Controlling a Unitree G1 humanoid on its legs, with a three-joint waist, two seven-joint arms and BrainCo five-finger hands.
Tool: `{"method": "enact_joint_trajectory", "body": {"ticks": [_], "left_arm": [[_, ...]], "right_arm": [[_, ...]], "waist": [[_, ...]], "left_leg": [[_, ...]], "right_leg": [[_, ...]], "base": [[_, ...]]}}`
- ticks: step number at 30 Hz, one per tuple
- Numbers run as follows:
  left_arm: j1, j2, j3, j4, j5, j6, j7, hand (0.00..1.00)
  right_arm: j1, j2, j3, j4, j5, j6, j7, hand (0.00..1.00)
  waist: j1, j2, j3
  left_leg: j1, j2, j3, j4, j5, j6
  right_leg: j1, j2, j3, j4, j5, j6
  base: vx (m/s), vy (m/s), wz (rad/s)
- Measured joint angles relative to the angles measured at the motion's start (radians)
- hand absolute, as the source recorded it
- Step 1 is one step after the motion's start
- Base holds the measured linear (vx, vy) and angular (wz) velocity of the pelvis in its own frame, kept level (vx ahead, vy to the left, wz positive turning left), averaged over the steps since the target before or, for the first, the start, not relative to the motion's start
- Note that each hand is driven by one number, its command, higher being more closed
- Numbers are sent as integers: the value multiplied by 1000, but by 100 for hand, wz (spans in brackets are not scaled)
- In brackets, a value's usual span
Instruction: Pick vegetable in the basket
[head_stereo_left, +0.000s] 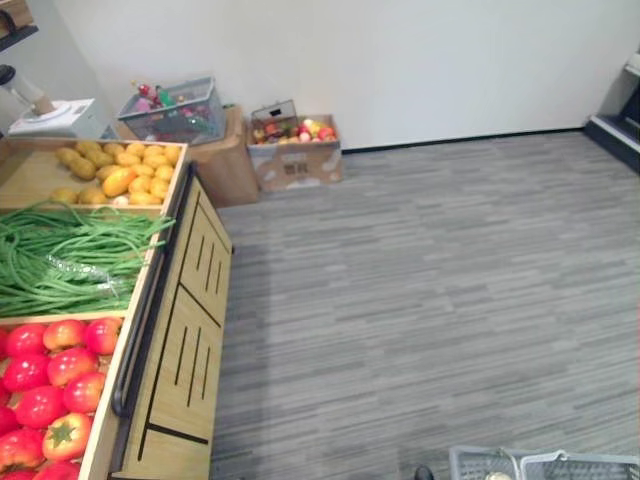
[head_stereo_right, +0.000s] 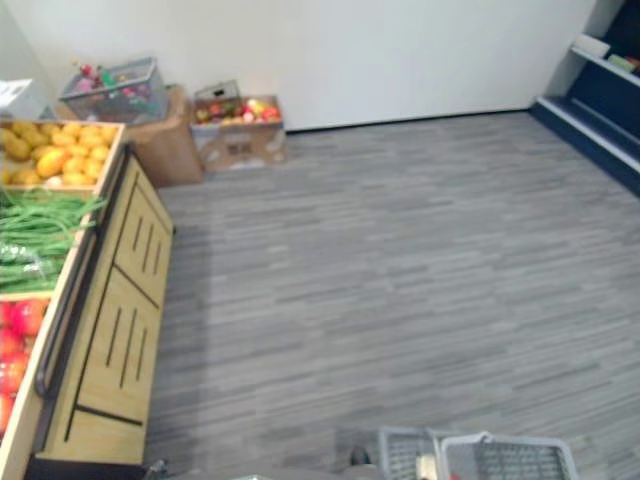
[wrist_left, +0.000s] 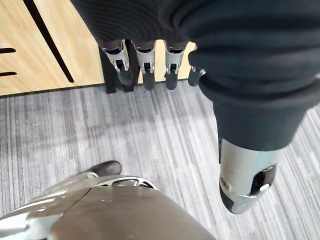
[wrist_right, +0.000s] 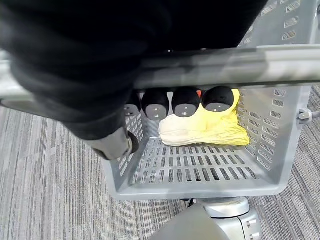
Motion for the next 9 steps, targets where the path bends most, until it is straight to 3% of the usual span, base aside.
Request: {"method": "enact_joint_trajectory", "body": {"ticks": [9], "left_arm": [[-6, 1, -4, 20, -37, 1, -22, 0]], "right_arm": [[13, 5, 27, 2, 24, 12, 15, 100]], "waist": [[-4, 6, -8]], "left_leg": [[2, 8, 1, -3, -1, -2]], "right_leg": [[13, 8, -1, -27, 11, 0]], "base": [[-6, -10, -1]]}}
